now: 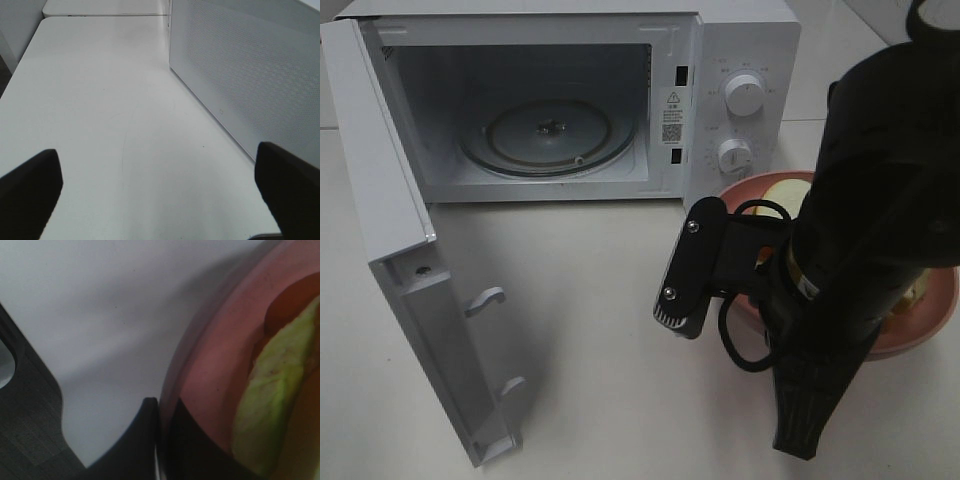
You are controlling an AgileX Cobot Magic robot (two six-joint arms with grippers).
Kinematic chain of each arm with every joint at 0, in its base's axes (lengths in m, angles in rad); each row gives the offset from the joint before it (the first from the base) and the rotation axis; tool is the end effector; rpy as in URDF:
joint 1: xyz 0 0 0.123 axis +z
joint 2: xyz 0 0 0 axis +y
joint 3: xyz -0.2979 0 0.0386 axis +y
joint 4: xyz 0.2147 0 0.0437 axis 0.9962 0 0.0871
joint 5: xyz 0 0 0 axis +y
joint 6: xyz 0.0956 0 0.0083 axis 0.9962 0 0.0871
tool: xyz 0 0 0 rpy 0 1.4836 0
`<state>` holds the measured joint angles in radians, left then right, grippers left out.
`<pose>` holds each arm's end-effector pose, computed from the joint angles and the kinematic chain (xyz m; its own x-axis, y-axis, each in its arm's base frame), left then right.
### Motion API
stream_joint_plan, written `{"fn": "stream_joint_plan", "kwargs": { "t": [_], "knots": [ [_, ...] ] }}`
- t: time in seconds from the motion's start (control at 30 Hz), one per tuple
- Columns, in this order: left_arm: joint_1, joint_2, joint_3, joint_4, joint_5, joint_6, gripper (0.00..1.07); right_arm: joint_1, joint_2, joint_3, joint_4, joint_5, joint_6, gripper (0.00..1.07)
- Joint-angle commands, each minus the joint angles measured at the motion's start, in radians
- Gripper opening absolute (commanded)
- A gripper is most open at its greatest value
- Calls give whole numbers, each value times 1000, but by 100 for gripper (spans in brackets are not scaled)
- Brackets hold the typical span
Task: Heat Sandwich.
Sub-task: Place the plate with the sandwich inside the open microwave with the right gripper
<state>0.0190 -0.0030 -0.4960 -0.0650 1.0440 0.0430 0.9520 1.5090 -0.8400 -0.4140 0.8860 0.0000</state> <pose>-0.0443 -0.0062 0.2595 -0.4407 0.0019 -0.8976 0.0359 0.9992 -0.0155 0.1571 0.1691 0.2336 -0.3527 -0.9339 -0.0582 -0.8740 0.3510 -0.3361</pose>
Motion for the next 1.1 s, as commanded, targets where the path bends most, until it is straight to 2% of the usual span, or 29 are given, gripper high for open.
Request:
{"fn": "stream_joint_plan", "kwargs": {
  "t": [0.03, 0.8, 1.1],
  "knots": [
    [0, -27, 2, -4, -8, 0, 100, 3, -7, 2, -27, -26, -72, 1],
    [0, -27, 2, -4, -8, 0, 100, 3, -7, 2, -19, -193, -443, 2],
    [0, -27, 2, -4, -8, 0, 100, 3, -7, 2, -18, -198, -634, 2]
  ]
}}
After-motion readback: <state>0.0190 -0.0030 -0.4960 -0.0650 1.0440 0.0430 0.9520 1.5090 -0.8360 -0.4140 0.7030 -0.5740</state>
